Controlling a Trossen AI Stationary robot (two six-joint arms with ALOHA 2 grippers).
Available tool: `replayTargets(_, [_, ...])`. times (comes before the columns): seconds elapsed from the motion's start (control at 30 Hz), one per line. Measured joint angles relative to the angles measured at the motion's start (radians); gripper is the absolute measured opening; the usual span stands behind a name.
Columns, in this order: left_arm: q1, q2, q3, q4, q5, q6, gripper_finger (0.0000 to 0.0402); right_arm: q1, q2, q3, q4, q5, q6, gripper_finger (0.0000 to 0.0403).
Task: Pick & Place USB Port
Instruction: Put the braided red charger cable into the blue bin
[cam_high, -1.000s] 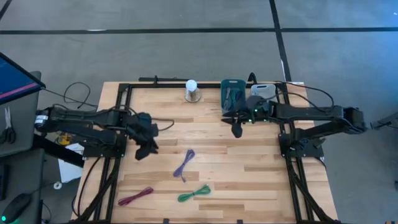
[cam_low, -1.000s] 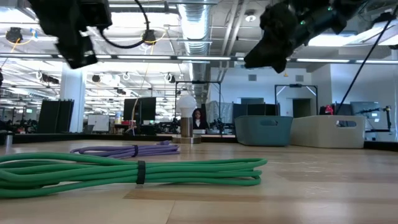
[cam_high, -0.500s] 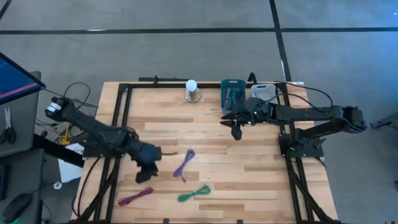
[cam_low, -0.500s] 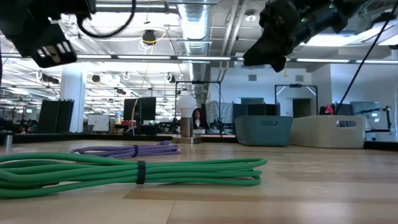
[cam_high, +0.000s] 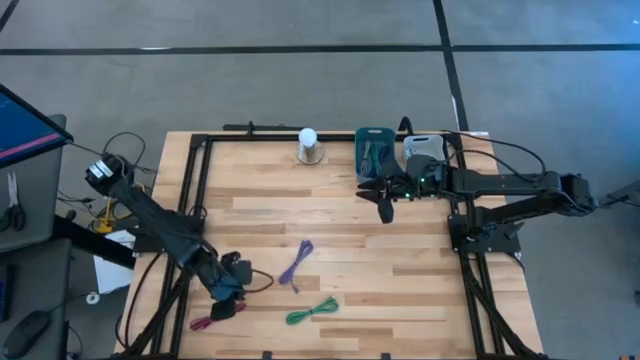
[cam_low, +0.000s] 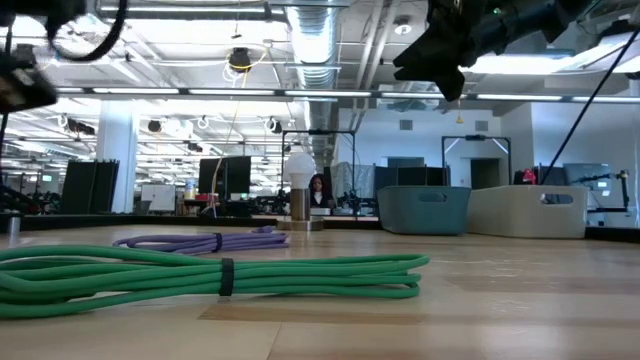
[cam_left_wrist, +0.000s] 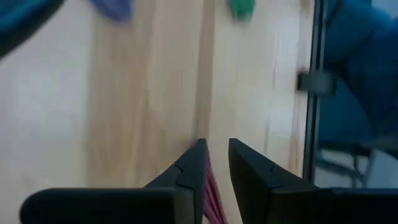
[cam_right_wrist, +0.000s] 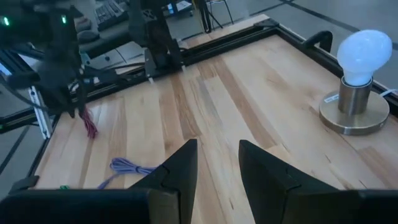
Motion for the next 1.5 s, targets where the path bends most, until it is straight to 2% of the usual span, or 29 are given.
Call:
replayTargets(0.17, [-0.003, 0.089, 0.000, -0.044, 0.169, -0.098, 0.0059, 0.000, 0.000, 0.000, 0.003, 0.000, 0.002, 0.0111])
replayTargets(0.23, [-0.003, 0.117, 0.000, -0.063, 0.199, -0.105, 0.0058, 0.000, 0.003, 0.000, 0.003, 0.000, 0.001, 0.0111])
replayTargets(0.63, [-0.002, 0.153, 0.000, -0.061, 0.129, -0.100, 0.0057, 0.000, 0.003, 0.000, -0.001, 0.000, -0.006, 0.0111])
replayTargets(0.8, [-0.002, 0.153, -0.060, 0.016, 0.129, -0.161, 0.0057, 0.000, 0.003, 0.000, -0.002, 0.000, -0.009, 0.0111])
replayTargets(1.07, [-0.003, 0.153, -0.187, 0.272, 0.197, -0.213, 0.0057, 0.003, 0.003, 0.000, -0.002, 0.000, -0.009, 0.0111])
replayTargets(1.3, [-0.002, 0.149, -0.206, 0.284, 0.375, -0.271, 0.0057, 0.004, 0.003, 0.000, -0.002, 0.000, -0.008, 0.0111])
replayTargets(1.5, [-0.001, 0.149, -0.206, 0.311, 0.386, -0.284, 0.0057, 0.004, 0.003, 0.000, -0.002, 0.000, -0.007, 0.0111])
